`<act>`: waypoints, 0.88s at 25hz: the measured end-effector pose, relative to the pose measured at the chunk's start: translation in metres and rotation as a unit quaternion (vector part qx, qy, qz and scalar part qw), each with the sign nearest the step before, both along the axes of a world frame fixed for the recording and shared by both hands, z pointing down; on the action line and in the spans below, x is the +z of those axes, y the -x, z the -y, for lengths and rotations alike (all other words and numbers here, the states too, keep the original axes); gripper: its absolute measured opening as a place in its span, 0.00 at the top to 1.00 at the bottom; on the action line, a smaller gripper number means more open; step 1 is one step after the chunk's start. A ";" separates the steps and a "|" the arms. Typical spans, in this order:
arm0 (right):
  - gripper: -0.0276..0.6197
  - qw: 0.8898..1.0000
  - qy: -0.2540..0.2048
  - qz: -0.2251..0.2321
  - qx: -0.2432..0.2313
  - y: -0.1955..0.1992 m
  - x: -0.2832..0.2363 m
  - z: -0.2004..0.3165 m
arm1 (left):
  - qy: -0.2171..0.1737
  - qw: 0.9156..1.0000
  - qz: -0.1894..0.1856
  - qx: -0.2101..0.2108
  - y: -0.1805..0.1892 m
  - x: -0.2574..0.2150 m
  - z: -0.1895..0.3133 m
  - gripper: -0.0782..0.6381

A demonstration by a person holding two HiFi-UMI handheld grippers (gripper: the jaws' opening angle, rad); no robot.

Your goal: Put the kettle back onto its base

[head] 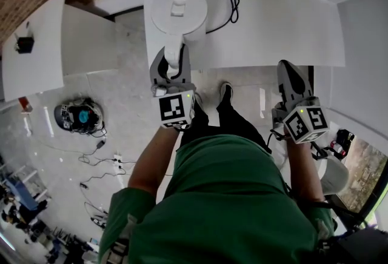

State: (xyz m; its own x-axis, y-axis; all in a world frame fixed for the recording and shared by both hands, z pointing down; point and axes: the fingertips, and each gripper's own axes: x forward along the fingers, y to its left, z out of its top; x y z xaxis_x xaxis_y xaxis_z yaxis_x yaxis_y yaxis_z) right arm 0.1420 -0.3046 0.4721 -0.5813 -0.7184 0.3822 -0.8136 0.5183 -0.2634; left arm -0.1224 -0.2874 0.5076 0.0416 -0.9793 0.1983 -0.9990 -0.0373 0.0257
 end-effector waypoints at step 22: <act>0.92 0.999 -0.033 0.021 0.003 -0.008 -0.024 -0.002 | 0.071 0.997 0.017 0.025 -0.018 0.027 -0.038 0.58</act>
